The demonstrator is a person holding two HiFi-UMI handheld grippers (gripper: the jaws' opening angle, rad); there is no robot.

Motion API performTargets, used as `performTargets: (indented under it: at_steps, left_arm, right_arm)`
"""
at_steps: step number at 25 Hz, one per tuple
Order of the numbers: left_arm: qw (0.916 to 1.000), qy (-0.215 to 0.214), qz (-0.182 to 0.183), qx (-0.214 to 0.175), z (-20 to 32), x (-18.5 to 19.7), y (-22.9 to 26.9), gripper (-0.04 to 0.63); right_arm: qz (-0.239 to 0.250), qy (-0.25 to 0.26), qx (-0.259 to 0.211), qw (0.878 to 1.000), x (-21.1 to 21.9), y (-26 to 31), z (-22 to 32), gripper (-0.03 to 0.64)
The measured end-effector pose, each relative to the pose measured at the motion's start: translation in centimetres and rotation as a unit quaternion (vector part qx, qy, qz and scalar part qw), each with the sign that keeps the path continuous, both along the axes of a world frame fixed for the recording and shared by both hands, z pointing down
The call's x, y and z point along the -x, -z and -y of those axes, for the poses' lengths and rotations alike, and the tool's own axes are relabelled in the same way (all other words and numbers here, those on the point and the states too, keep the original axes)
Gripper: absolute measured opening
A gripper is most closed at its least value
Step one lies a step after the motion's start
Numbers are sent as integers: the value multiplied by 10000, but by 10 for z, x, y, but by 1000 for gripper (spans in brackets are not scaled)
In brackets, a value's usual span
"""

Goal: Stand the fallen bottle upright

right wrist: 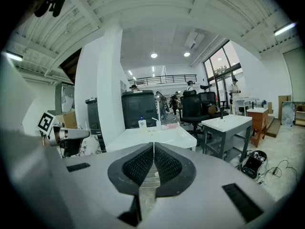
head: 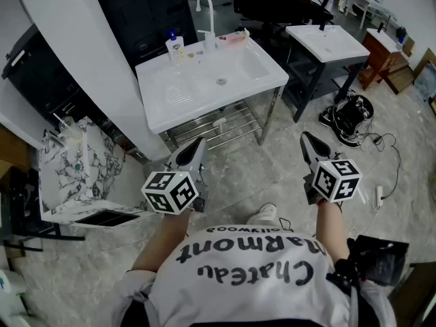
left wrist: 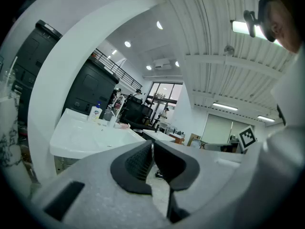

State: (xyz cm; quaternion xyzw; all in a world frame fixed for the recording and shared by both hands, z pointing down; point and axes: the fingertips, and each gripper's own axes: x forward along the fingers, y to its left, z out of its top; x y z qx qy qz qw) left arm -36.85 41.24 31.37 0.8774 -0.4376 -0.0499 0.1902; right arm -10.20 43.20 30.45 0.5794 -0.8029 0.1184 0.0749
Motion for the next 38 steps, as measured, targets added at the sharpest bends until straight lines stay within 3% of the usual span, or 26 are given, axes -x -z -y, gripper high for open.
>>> performTargets:
  at_steps: [11, 21, 25, 30, 38]
  left_arm:
    - [9997, 48, -1, 226, 15, 2, -17, 26]
    - [9980, 547, -260, 154, 95, -1, -7, 15]
    - [9972, 721, -194, 39, 145, -18, 4, 15]
    - [9977, 570, -338, -104, 199, -58, 18, 15]
    - [9984, 522, -198, -88, 264, -114, 6, 15]
  right_arm:
    - [-22, -14, 126, 9999, -6, -12, 16, 17]
    - [288, 58, -91, 9995, -36, -1, 114, 17]
    - [474, 143, -320, 9983, -62, 21, 165, 17]
    - [306, 344, -317, 9984, -91, 26, 224, 17]
    - [134, 697, -235, 9972, -126, 17, 296, 17]
